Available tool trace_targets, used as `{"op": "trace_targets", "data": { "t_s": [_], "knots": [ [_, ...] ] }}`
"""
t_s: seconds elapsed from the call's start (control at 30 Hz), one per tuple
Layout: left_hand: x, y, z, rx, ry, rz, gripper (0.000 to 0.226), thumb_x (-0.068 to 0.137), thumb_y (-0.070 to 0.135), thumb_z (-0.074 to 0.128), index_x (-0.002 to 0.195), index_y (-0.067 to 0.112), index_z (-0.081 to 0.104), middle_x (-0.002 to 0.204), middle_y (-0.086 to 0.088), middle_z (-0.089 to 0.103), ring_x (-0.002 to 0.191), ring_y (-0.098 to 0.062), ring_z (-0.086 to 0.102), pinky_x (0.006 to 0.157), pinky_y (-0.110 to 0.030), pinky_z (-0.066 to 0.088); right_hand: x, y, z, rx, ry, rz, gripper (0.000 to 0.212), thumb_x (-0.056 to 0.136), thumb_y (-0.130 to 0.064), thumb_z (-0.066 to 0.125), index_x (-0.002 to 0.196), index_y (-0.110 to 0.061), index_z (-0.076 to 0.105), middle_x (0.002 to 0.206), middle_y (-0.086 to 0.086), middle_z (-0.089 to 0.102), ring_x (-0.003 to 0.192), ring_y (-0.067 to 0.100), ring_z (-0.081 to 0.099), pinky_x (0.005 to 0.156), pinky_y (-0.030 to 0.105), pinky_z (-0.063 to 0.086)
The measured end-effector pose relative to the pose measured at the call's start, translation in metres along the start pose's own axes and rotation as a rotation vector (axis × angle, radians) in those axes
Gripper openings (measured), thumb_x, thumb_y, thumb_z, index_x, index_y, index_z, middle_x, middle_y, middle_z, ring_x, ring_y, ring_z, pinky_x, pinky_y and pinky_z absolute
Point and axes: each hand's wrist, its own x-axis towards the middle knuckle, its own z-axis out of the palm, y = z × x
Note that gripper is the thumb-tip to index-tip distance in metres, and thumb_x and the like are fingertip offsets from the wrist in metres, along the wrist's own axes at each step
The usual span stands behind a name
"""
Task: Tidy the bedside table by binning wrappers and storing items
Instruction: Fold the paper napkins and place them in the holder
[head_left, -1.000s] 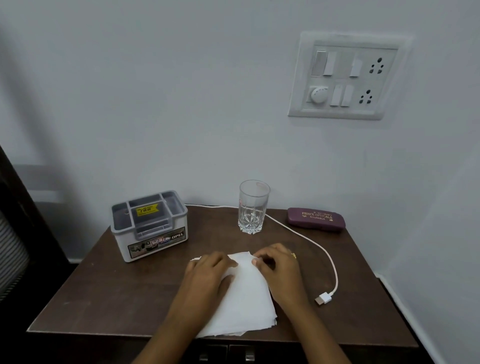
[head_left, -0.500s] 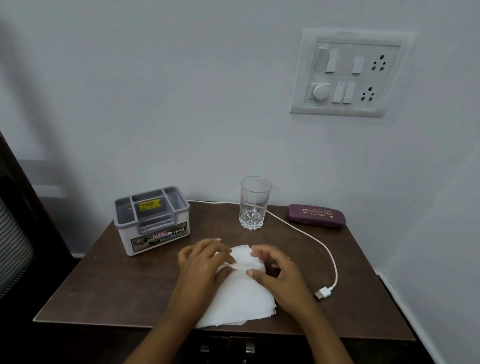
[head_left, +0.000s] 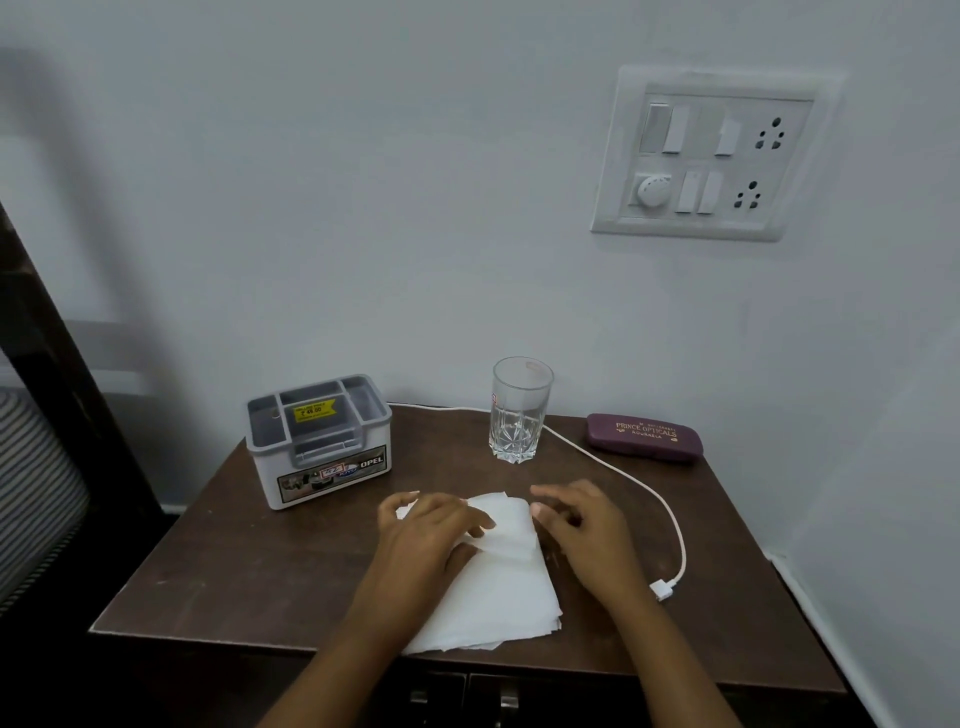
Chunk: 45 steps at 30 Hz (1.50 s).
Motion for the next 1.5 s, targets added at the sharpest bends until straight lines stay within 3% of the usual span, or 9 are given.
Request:
{"op": "trace_targets", "data": {
  "t_s": [0.17,0.33,0.73,0.93,1.07,1.13,1.27,1.4,1.5],
  "knots": [
    [0.001,0.001,0.001,0.035,0.050,0.022,0.017,0.084,0.035,0.045,0.091,0.038,0.059,0.093,0.022,0.064,0.105,0.007,0.044,0.092,-0.027,0.019,0.009,0.001,0.007,-0.346,-0.045,-0.040,0.016,0.082,-0.045,0.065,0.096,-0.040,0.070,0.088,-0.016,0.052,0.079,0.001,0.054,0.058,0.015,0.036],
    [0.000,0.000,0.001,0.042,0.061,0.030,0.015,0.085,0.035,0.044,0.091,0.036,0.058,0.094,0.021,0.065,0.108,0.005,0.044,0.090,-0.028,0.019,0.006,-0.001,0.007,-0.359,-0.049,-0.077,0.009,0.083,-0.042,0.064,0.088,-0.038,0.070,0.089,-0.018,0.053,0.078,-0.003,0.052,0.058,0.014,0.033],
    [0.002,0.004,-0.002,0.050,0.044,0.025,0.017,0.082,0.034,0.045,0.090,0.037,0.060,0.098,0.022,0.062,0.111,0.005,0.042,0.087,-0.024,0.016,0.003,-0.001,0.005,-0.085,0.007,-0.057,0.009,0.073,-0.023,0.077,0.069,-0.025,0.070,0.083,-0.012,0.058,0.074,0.000,0.056,0.062,0.019,0.045],
    [0.001,-0.001,0.000,0.050,0.016,0.026,0.018,0.079,0.035,0.044,0.088,0.037,0.060,0.131,0.021,0.049,0.133,-0.003,0.031,0.095,-0.030,0.018,-0.003,0.000,0.001,0.171,-0.157,-0.119,0.008,0.078,-0.016,0.074,0.076,-0.022,0.069,0.088,-0.009,0.067,0.081,0.010,0.063,0.077,0.031,0.053],
    [0.001,-0.001,0.000,-0.009,0.015,0.005,0.014,0.079,0.035,0.047,0.089,0.038,0.056,0.107,0.024,0.063,0.122,0.006,0.040,0.098,-0.026,0.015,-0.015,-0.005,-0.001,0.309,-0.240,-0.098,0.010,0.084,-0.013,0.068,0.081,-0.021,0.064,0.091,-0.007,0.067,0.086,0.009,0.062,0.078,0.024,0.049],
    [0.001,0.001,-0.001,-0.051,0.036,-0.016,0.015,0.079,0.034,0.048,0.093,0.039,0.053,0.098,0.024,0.062,0.111,0.008,0.045,0.100,-0.028,0.017,-0.020,-0.008,-0.004,0.383,-0.296,-0.057,0.022,0.079,-0.017,0.073,0.094,-0.027,0.059,0.096,-0.010,0.067,0.090,0.005,0.060,0.078,0.019,0.046],
    [0.000,0.007,-0.007,-0.088,0.091,-0.053,0.033,0.078,0.033,0.046,0.110,0.043,0.043,0.100,0.032,0.051,0.104,0.014,0.043,0.102,-0.024,0.015,-0.023,-0.014,-0.004,0.226,-0.463,0.047,0.090,0.059,-0.032,0.085,0.130,-0.053,0.034,0.123,-0.021,0.058,0.107,-0.004,0.056,0.088,0.017,0.048],
    [0.001,0.008,-0.008,-0.129,0.103,-0.080,0.055,0.079,0.037,0.045,0.129,0.053,0.028,0.098,0.032,0.052,0.106,0.023,0.038,0.103,-0.015,0.010,-0.021,-0.020,0.007,0.081,-0.346,-0.037,0.041,0.067,-0.046,0.074,0.106,-0.040,0.066,0.101,-0.009,0.071,0.096,0.012,0.064,0.085,0.045,0.052],
    [0.001,0.007,-0.011,-0.157,0.200,-0.124,0.054,0.084,0.049,0.051,0.134,0.048,0.030,0.106,0.030,0.056,0.110,0.016,0.043,0.102,-0.017,0.014,-0.022,-0.029,0.007,0.223,-0.308,-0.052,0.015,0.081,-0.026,0.070,0.096,-0.027,0.074,0.094,-0.005,0.075,0.088,0.013,0.069,0.080,0.043,0.055]
  ]
}}
